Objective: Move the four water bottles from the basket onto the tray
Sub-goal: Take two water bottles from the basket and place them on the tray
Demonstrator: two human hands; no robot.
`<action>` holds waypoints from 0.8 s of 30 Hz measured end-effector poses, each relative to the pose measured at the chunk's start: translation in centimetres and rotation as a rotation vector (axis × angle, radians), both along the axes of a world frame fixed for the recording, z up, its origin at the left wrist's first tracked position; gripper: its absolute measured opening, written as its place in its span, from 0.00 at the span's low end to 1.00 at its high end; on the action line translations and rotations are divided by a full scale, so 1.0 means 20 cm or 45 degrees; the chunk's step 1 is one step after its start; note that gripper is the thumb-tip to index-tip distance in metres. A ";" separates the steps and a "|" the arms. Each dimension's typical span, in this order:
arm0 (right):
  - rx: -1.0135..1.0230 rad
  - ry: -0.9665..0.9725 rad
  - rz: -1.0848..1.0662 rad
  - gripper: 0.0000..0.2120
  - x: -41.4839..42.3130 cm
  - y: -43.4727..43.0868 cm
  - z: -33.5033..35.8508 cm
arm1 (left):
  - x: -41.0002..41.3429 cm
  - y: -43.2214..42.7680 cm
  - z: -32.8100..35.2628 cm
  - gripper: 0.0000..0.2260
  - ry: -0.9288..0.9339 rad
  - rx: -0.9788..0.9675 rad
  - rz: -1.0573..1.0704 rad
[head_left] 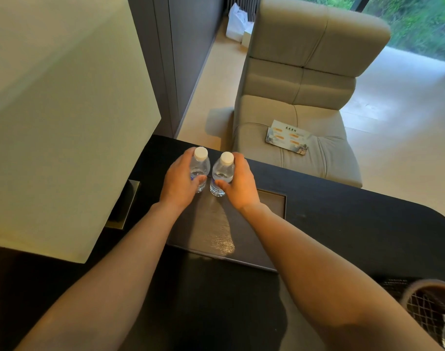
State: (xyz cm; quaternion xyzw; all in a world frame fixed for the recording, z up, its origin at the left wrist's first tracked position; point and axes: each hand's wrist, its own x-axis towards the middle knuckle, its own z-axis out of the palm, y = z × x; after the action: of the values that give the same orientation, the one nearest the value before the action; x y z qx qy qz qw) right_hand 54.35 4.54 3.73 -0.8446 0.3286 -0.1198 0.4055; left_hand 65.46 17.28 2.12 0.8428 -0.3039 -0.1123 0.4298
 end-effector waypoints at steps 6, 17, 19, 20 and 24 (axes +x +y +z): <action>0.053 0.003 -0.030 0.37 -0.01 0.02 0.01 | -0.03 -0.01 0.00 0.34 0.008 0.013 0.024; -0.028 0.205 0.032 0.41 -0.26 0.02 0.05 | -0.24 0.11 0.02 0.37 0.143 0.147 0.152; -0.067 0.264 0.044 0.38 -0.36 0.03 0.05 | -0.33 0.14 0.02 0.36 0.139 0.213 0.151; -0.093 0.296 0.058 0.36 -0.42 0.03 0.06 | -0.38 0.16 0.02 0.34 0.132 0.258 0.145; -0.194 0.409 0.108 0.29 -0.68 0.03 0.07 | -0.61 0.22 0.02 0.26 0.075 0.504 0.096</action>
State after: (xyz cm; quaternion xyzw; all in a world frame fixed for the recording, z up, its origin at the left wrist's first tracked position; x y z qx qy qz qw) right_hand 40.76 5.15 5.14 -0.8943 0.3431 0.0094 0.2871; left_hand 53.21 21.65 2.56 0.9180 -0.2314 -0.1783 0.2683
